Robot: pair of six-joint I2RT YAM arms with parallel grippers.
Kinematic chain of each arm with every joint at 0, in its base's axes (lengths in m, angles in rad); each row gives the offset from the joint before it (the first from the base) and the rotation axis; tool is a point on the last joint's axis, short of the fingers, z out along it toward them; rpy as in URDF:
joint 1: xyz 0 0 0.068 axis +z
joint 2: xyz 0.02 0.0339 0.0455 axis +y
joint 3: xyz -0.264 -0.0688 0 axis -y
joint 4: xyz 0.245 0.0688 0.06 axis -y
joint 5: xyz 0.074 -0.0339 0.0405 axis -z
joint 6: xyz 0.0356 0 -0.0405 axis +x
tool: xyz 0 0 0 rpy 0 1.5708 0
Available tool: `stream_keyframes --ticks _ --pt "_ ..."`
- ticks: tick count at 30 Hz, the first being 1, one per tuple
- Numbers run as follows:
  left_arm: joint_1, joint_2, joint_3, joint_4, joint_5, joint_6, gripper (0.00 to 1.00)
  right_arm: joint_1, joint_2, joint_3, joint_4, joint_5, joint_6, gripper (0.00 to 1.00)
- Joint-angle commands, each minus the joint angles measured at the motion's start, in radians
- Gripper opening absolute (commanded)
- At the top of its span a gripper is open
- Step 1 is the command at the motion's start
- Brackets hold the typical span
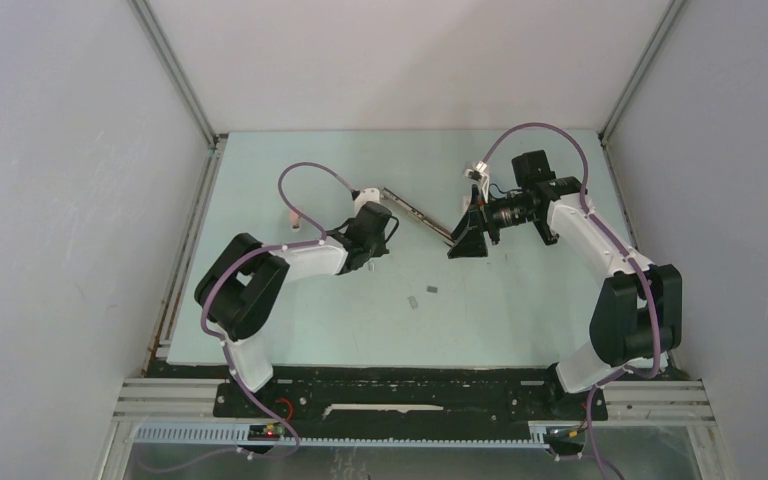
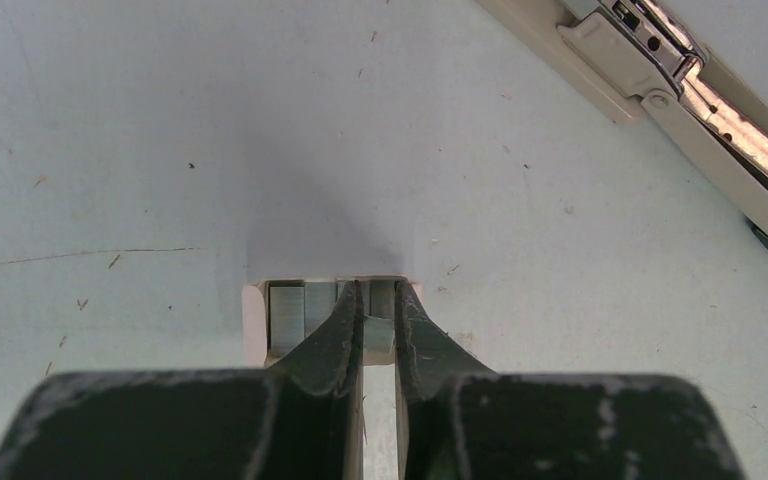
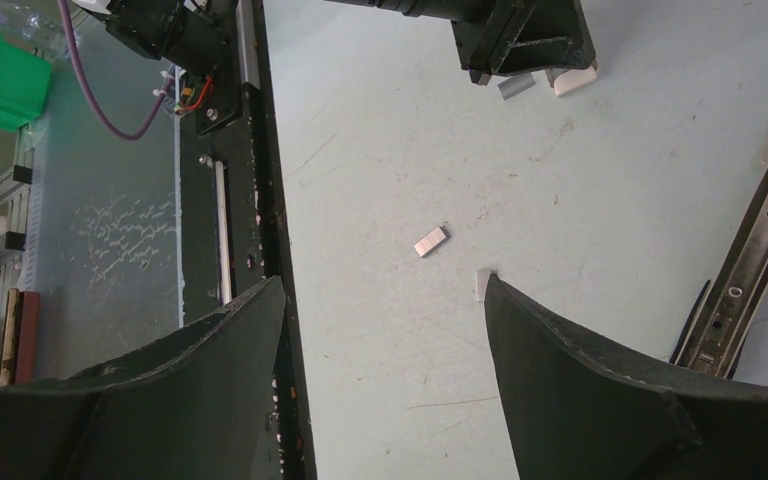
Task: Unload the staples from the stapler
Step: Place the staple in the staple box.
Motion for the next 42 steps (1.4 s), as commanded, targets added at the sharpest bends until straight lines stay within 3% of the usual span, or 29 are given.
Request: stream_keyframes --ticks 1,19,30,42 --pt "0.005 -0.008 0.045 -0.003 -0.015 -0.015 0.13 -0.008 -0.001 0.005 -0.001 -0.025 0.002 0.82" --pt "0.005 -0.001 0.049 -0.024 0.006 -0.014 0.18 -0.009 -0.002 0.006 -0.001 -0.028 0.002 0.82" --pt "0.006 -0.007 0.063 -0.051 0.014 -0.012 0.28 -0.009 -0.004 0.006 -0.001 -0.029 0.003 0.82" --pt "0.007 -0.085 0.055 -0.067 0.024 0.006 0.32 -0.009 -0.005 0.006 -0.003 -0.03 0.001 0.82"
